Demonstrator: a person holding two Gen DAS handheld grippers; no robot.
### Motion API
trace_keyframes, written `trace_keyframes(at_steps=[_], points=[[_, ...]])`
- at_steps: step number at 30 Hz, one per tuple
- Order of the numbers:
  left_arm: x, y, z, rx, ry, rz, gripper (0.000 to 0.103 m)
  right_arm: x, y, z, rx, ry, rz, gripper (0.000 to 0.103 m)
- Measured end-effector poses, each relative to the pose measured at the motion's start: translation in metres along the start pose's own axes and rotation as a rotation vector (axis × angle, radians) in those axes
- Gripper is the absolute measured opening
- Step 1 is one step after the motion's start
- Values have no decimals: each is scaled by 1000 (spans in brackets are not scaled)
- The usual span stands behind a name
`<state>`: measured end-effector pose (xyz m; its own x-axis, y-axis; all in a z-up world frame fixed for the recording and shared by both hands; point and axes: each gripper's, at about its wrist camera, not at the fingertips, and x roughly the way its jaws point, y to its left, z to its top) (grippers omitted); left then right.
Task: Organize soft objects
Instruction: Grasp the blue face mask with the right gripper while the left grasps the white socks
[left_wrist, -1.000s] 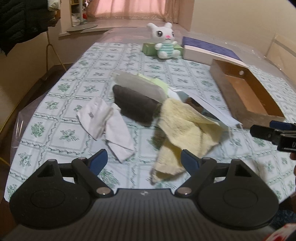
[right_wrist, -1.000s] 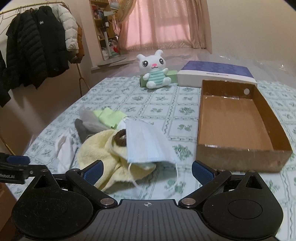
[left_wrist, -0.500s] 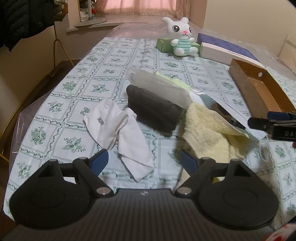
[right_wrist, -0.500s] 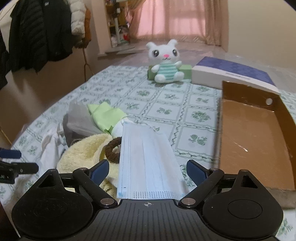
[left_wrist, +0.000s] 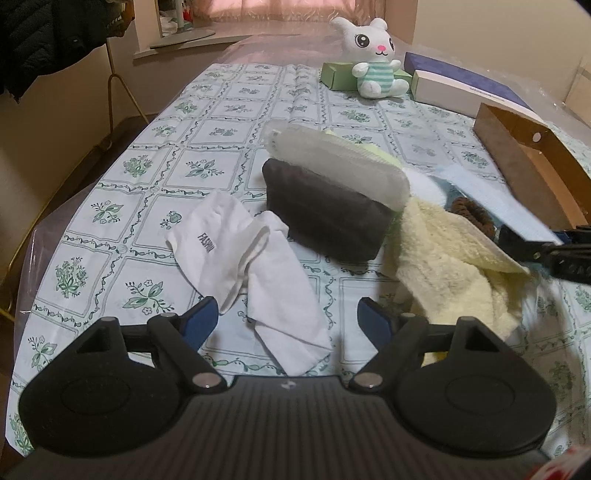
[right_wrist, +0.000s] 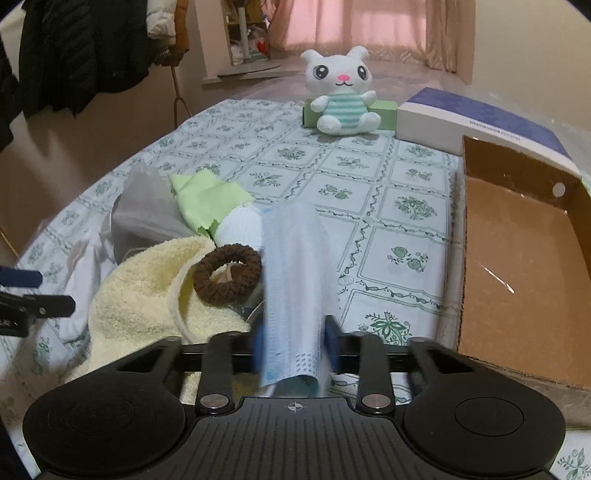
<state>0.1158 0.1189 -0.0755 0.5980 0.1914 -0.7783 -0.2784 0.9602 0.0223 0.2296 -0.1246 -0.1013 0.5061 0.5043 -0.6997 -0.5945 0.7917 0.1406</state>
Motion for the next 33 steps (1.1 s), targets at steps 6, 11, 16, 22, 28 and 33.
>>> trace_keyframes(at_steps=[6,11,16,22,28,33], points=[[5,4,1,8,-17,9,81,-15,-23,6,142,-48,49,2],[11,7,4,8,-30,13,82,-30,-39,10,250,-121,63,2],[22,9,9,13,-35,36,82,-39,-49,14,295,-161,46,2],[42,13,17,27,-29,73,82,-39,-49,10,291,-153,40,2],[61,21,21,42,1,84,58,-38,-46,6,284,-136,46,2],[57,19,24,46,4,66,24,-41,-43,4,284,-134,52,2]])
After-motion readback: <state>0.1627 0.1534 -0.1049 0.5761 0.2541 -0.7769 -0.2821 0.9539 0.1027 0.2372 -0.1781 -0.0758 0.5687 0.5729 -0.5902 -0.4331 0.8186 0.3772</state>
